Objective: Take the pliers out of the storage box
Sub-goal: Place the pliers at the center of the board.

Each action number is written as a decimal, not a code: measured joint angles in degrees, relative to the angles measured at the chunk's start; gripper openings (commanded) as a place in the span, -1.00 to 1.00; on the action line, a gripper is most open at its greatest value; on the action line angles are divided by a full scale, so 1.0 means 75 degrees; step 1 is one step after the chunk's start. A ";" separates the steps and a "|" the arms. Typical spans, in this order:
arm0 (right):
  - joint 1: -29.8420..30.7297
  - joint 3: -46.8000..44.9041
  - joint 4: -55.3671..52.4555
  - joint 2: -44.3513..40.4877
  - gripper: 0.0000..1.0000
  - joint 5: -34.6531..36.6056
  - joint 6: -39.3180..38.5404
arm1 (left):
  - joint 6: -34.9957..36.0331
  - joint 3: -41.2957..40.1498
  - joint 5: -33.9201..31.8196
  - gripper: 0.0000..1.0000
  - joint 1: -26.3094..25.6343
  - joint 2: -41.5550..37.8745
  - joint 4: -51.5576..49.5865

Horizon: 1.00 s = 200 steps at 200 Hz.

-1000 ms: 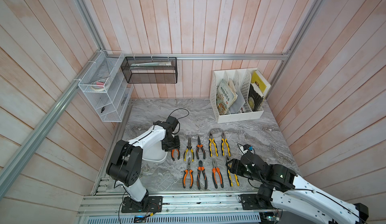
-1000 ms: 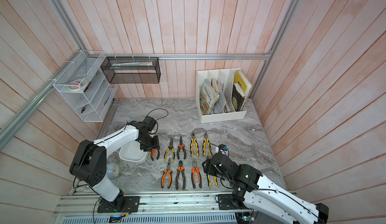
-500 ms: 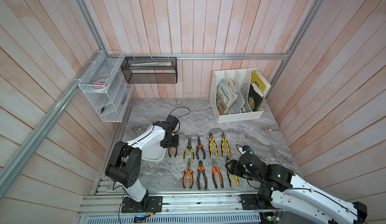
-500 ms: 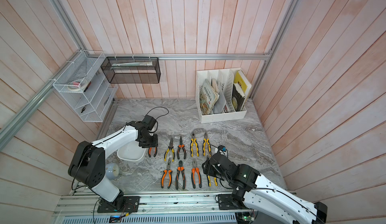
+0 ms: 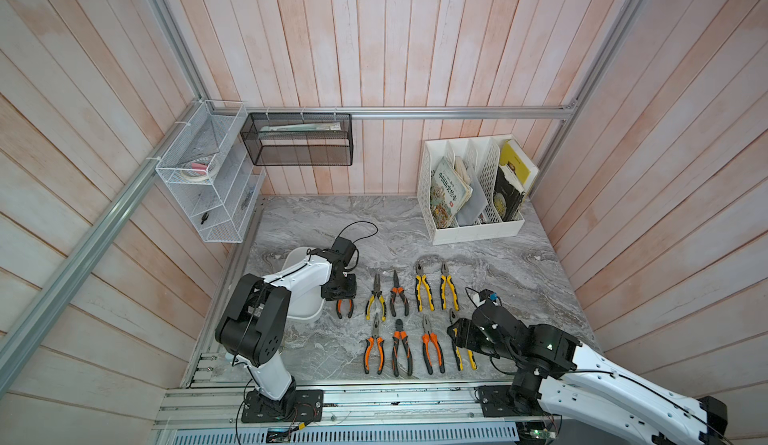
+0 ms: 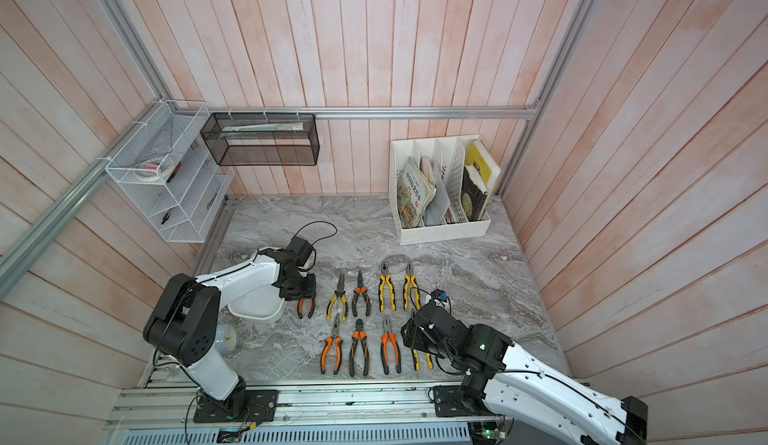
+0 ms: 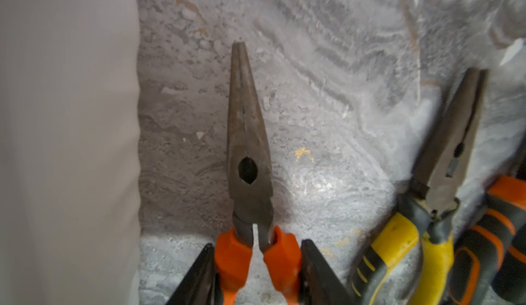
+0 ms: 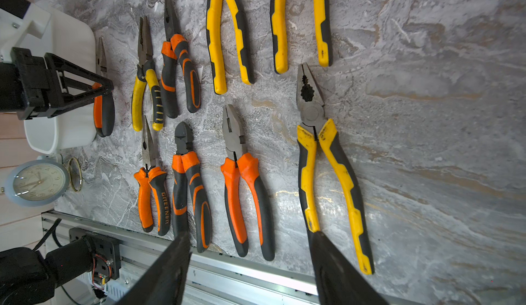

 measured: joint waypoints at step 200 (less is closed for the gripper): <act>-0.0003 -0.0131 0.0105 0.0067 0.45 -0.0248 0.0000 | 0.0038 -0.0096 -0.1259 0.57 -0.0705 -0.0536 0.0548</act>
